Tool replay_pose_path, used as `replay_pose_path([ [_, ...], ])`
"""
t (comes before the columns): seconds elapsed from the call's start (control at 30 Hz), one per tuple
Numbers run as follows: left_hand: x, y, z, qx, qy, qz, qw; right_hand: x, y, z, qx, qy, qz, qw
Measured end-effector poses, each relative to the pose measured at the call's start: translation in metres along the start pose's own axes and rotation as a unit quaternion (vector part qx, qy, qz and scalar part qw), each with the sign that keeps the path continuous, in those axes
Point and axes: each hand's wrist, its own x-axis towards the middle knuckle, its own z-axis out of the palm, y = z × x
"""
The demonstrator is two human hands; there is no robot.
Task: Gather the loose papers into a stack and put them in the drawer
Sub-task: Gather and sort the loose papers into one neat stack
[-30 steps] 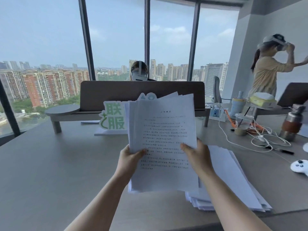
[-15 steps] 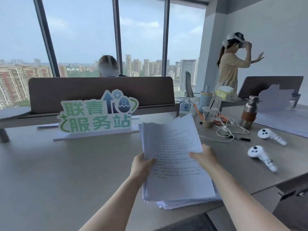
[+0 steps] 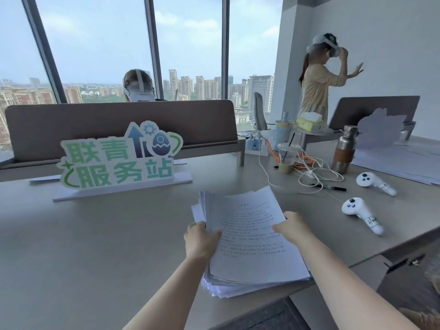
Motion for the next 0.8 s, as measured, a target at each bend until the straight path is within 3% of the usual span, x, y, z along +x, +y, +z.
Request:
replay_pose_path([
  [0.4,-0.002,0.003,-0.013,-0.096,0.008,-0.027,0.995,0.002,-0.016,-0.003,-0.021,0.008,0.044,0.999],
  [0.8,-0.007,-0.006,-0.012,-0.091,0.031,-0.014,0.995,0.005,-0.009,0.003,0.164,-0.062,0.115,0.978],
])
